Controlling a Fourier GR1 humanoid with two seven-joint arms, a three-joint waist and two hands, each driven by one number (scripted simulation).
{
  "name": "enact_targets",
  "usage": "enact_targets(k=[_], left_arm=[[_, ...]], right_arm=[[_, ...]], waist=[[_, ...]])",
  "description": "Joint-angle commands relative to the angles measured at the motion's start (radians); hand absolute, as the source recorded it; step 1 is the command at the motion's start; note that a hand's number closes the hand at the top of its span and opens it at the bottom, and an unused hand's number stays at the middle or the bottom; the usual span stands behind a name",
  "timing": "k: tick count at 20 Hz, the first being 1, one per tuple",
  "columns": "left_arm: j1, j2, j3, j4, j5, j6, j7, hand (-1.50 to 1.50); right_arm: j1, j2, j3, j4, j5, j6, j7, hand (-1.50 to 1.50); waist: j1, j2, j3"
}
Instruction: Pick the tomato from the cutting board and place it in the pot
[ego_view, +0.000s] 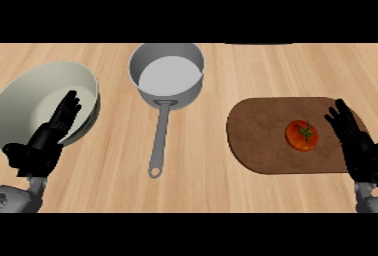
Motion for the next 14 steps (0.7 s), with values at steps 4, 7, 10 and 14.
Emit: enact_targets(k=[4, 7, 10, 14], left_arm=[[-0.038, -0.055, -0.011, -0.072, 0.042, 0.02, 0.091, 0.0], [-0.011, -0.085, -0.04, -0.079, 0.063, 0.006, 0.102, 0.0], [-0.017, -0.147, -0.045, -0.122, 0.097, 0.075, 0.196, 0.0], [-0.036, -0.179, -0.056, -0.128, 0.061, 0.132, 0.213, 0.0]], right_arm=[[-0.149, 0.027, 0.166, -0.115, -0.188, 0.437, 0.054, -1.5], [-0.309, -0.18, 0.188, -0.224, 0.112, 0.442, -0.082, -1.5], [-0.26, -0.135, 0.038, -0.094, -0.005, 0.494, -0.339, -1.5], [-0.225, -0.243, -0.024, -0.056, -0.038, 0.717, -0.602, -1.5]], waist=[[0.064, 0.003, 0.011], [0.099, -0.053, -0.022], [0.024, 0.001, 0.013], [0.006, 0.0, 0.011]])
